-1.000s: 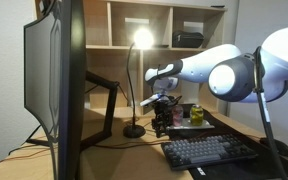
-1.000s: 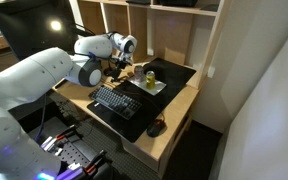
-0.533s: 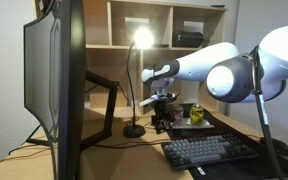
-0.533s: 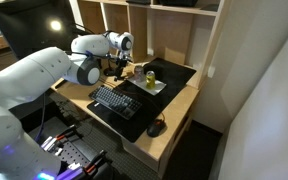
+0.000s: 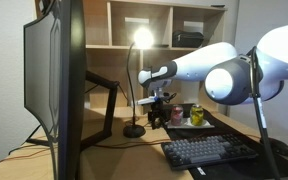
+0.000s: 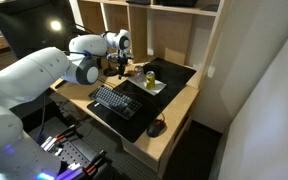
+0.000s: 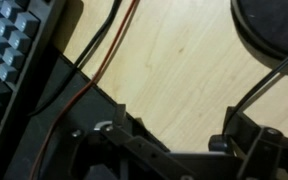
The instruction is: Turn off the lamp
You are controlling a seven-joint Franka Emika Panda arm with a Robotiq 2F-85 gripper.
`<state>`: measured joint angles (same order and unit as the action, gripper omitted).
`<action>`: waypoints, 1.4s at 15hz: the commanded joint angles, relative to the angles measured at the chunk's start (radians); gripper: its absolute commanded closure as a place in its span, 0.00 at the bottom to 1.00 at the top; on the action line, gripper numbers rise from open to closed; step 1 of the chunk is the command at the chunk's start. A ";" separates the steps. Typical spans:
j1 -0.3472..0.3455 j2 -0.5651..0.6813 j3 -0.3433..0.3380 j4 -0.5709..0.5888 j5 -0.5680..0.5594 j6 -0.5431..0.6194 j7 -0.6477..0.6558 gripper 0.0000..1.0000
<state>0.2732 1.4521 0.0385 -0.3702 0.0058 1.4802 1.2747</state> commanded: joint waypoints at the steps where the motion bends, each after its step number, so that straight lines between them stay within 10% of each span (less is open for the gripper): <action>1: 0.009 0.039 -0.038 0.010 -0.022 0.135 -0.043 0.00; 16: -0.001 0.023 -0.054 -0.101 -0.037 0.605 -0.174 0.00; 21: -0.007 0.015 -0.048 -0.108 -0.030 0.621 -0.181 0.45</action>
<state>0.2772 1.4671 -0.0128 -0.4213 -0.0227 2.0064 1.1256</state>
